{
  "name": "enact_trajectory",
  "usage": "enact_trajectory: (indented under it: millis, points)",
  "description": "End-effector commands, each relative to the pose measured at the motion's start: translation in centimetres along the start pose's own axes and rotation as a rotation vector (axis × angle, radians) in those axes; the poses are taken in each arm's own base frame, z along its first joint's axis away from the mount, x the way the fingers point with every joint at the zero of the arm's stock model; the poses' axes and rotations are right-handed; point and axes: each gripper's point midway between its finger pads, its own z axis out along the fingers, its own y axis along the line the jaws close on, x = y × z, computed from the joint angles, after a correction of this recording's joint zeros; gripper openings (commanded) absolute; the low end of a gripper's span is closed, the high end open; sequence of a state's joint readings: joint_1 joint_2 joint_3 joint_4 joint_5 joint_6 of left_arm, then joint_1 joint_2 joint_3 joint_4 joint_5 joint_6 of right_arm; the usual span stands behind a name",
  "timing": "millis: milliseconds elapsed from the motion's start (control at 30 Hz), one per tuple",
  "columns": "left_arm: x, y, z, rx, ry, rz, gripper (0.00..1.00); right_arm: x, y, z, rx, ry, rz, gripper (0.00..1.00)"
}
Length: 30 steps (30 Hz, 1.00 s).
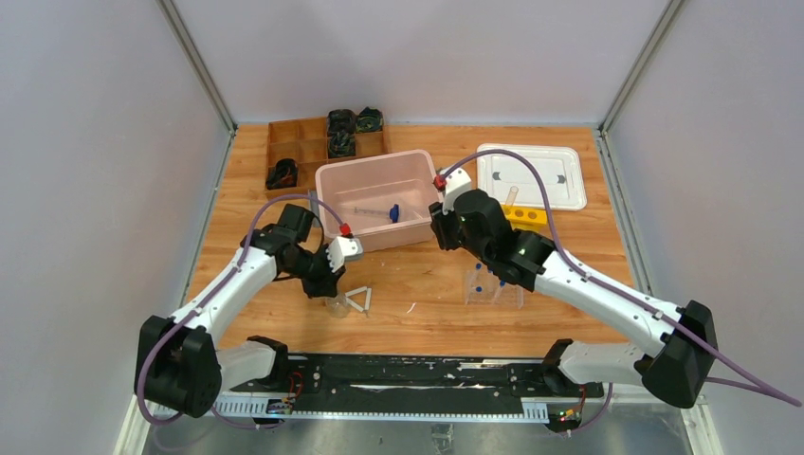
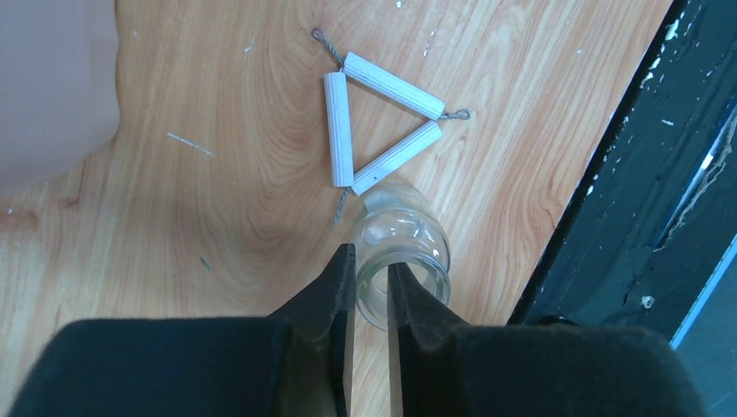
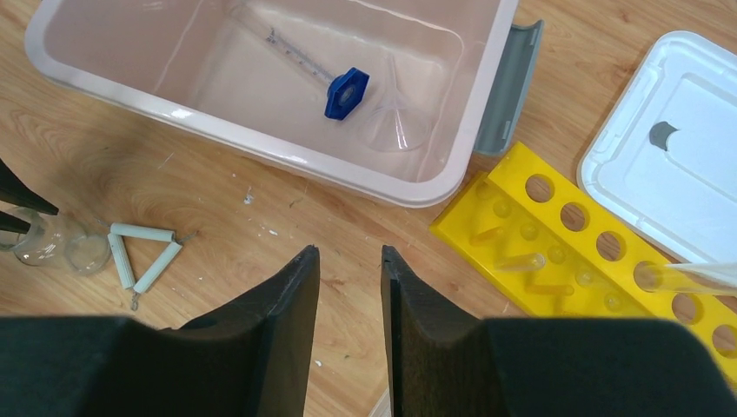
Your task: Organize the chemistry lab equipment
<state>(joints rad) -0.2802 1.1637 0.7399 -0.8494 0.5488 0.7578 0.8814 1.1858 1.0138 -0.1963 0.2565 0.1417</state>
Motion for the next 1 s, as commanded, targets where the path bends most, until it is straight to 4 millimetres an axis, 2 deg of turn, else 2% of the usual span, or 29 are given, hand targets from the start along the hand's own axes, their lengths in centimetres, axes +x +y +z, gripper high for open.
enact_trajectory:
  millis: [0,33,167,433,533,667,733,867,967]
  points:
    - [0.1,0.3,0.4,-0.002,0.020,0.048,0.06,0.5,-0.1,-0.7,0.013,-0.003,0.023,0.35]
    - [0.0,0.2,0.4,-0.002,0.018,0.051,0.00,0.7,-0.2,-0.7,0.016,0.000,0.025,0.34]
    - [-0.9,-0.7,-0.6,0.013,0.003,0.085,0.00,1.0,-0.6,-1.1,0.032,0.005,0.026,0.33]
    - [-5.3,-2.2,-5.7,0.015,-0.072,0.129,0.00,1.4,-1.8,-2.2,0.077,-0.012,0.027,0.33]
    - [-8.2,-2.0,-8.4,-0.049,-0.144,0.153,0.00,1.8,-1.9,-2.5,0.077,-0.012,0.032,0.33]
    - [-13.4,0.1,-12.5,-0.162,-0.228,0.181,0.00,2.4,-2.0,-2.7,0.077,-0.006,0.049,0.33]
    - [-16.1,2.1,-13.9,-0.223,-0.252,0.144,0.00,2.8,-2.1,-2.8,0.087,-0.003,0.067,0.34]
    - [-20.0,6.6,-14.5,-0.310,-0.273,0.106,0.00,3.6,-1.8,-2.7,0.086,0.015,0.092,0.36]
    - [-21.0,9.3,-12.9,-0.315,-0.244,0.080,0.00,4.3,-1.1,-2.6,0.069,0.035,0.095,0.37]
